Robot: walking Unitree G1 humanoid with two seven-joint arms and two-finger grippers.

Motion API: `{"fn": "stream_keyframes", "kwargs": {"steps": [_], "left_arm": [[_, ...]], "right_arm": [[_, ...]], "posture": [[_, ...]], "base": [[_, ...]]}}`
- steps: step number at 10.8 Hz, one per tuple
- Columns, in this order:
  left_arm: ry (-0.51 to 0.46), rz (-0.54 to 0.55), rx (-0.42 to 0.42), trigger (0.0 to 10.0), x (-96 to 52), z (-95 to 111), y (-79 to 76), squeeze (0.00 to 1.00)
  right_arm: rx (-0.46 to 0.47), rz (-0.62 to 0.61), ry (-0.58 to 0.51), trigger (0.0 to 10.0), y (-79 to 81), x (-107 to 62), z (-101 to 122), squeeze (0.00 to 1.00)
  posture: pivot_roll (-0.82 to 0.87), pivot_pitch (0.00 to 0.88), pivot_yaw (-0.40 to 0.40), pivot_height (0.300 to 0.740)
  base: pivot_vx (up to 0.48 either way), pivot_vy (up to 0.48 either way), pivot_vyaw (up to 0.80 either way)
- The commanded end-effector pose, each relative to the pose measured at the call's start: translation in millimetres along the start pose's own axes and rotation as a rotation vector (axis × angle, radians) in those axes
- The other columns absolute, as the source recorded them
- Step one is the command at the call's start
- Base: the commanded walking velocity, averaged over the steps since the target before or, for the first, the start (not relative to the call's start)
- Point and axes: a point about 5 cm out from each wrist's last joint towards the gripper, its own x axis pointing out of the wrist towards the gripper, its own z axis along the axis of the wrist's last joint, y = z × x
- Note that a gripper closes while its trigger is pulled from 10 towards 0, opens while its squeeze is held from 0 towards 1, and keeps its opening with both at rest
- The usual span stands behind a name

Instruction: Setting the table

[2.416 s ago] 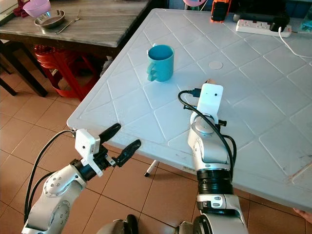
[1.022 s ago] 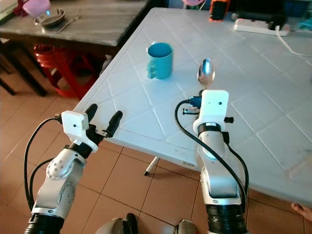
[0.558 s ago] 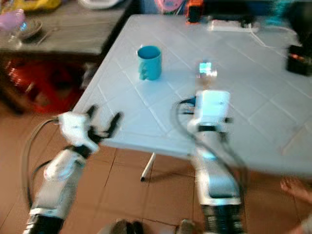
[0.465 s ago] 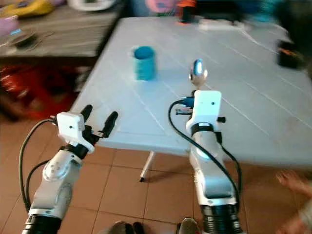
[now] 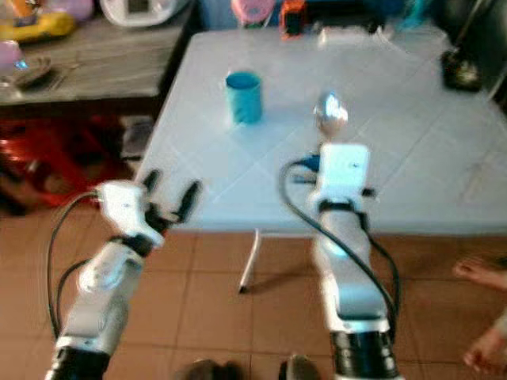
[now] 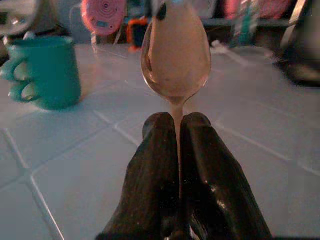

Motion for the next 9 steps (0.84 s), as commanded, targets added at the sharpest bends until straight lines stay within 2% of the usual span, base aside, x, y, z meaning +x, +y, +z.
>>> {"fn": "stream_keyframes", "kwargs": {"steps": [1, 9], "left_arm": [[0.004, 0.009, 0.024, 10.0, -2.6, 1.0, 6.0, 0.00], [-0.001, 0.015, 0.018, 10.0, 1.5, 0.2, 2.3, 0.00]], "right_arm": [[0.022, 0.023, -0.037, 10.0, 7.2, -0.1, 8.3, 0.00], [0.014, 0.033, -0.045, 10.0, 10.1, 0.8, 7.9, 0.00]], "posture": [[-0.11, 0.157, 0.111, 0.740], [-0.11, 0.145, 0.113, 0.740]], "base": [[0.000, 0.349, 0.00], [0.000, 0.350, 0.00]]}}
